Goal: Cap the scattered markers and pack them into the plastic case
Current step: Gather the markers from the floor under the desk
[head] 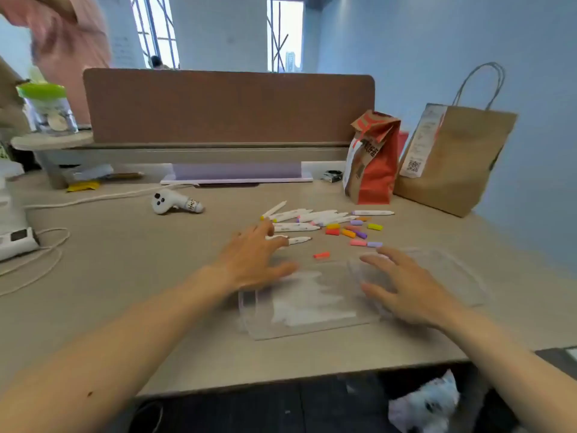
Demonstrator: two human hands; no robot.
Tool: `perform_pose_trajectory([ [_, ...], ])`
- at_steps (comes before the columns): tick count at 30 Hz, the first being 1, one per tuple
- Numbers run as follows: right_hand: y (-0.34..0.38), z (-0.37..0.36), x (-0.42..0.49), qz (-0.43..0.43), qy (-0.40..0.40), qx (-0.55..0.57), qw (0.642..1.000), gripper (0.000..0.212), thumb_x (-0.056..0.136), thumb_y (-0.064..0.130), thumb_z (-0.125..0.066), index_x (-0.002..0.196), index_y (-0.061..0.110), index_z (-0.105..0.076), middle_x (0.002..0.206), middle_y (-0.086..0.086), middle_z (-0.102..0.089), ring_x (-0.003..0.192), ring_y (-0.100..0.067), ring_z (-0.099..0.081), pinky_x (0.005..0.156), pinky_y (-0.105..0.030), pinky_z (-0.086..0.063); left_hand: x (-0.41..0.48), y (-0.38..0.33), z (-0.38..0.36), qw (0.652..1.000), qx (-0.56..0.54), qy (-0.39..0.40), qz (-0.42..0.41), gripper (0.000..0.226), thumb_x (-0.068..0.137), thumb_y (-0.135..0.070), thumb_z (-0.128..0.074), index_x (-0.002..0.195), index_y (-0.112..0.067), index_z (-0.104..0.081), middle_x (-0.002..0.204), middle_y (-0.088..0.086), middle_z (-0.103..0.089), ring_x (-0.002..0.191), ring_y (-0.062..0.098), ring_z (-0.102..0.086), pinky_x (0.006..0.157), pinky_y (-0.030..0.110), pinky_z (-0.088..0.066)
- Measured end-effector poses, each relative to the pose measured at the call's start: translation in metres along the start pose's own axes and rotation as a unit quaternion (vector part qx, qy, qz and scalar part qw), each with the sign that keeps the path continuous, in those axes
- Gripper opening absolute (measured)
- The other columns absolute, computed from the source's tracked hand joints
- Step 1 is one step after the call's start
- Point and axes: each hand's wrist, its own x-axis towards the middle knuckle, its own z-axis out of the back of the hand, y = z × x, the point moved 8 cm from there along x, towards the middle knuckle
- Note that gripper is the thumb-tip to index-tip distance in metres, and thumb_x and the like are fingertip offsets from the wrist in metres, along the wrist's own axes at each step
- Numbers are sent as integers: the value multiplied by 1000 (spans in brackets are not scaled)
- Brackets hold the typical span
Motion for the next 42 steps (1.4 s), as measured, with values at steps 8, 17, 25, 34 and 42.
perform_pose_trajectory([
  [8, 38, -26, -72, -31, 27, 1, 999, 53, 100, 52, -39, 149, 32, -35, 156, -2, -34, 142, -22, -33, 113, -39, -31, -96, -4, -14, 996, -25, 84, -2, 54, 95, -60, -40, 142, -34, -44, 143, -4, -43, 123, 25, -52, 100, 43, -44],
  [17, 102, -34, -70, -7, 50, -19, 999, 52, 101, 50, -38, 147, 27, -40, 151, -8, -39, 132, -29, -45, 106, -42, -40, -114, 43, 2, 996, 2, 78, 32, 41, 98, -53, -41, 129, -32, -57, 129, -5, -55, 109, 19, -58, 89, 36, -47],
  [25, 93, -1, -21, 13, 74, -42, 996, 48, 96, 50, -50, 141, 34, -48, 148, 4, -47, 130, -20, -48, 105, -40, -41, -55, 65, 17, 998, 14, 5, 68, 39, 87, -63, -52, 90, -27, -65, 101, -4, -59, 89, 20, -58, 74, 33, -46],
  [34, -8, 36, 1, -72, 23, -47, 996, 40, 91, 50, -59, 125, 29, -64, 127, 4, -62, 107, -15, -55, 90, -33, -46, -14, 69, -1, 986, -19, 106, 128, 81, 69, -76, -58, 136, -33, -43, 131, 1, -50, 116, 26, -53, 97, 41, -47],
  [42, -44, 51, 22, -80, 15, -40, 996, 50, 85, 52, -66, 128, 26, -62, 126, 3, -62, 105, -13, -55, 89, -29, -45, 5, 57, -22, 968, -84, 171, 160, 119, 53, -93, -53, 151, -44, -6, 158, 8, -22, 140, 35, -35, 113, 48, -33],
])
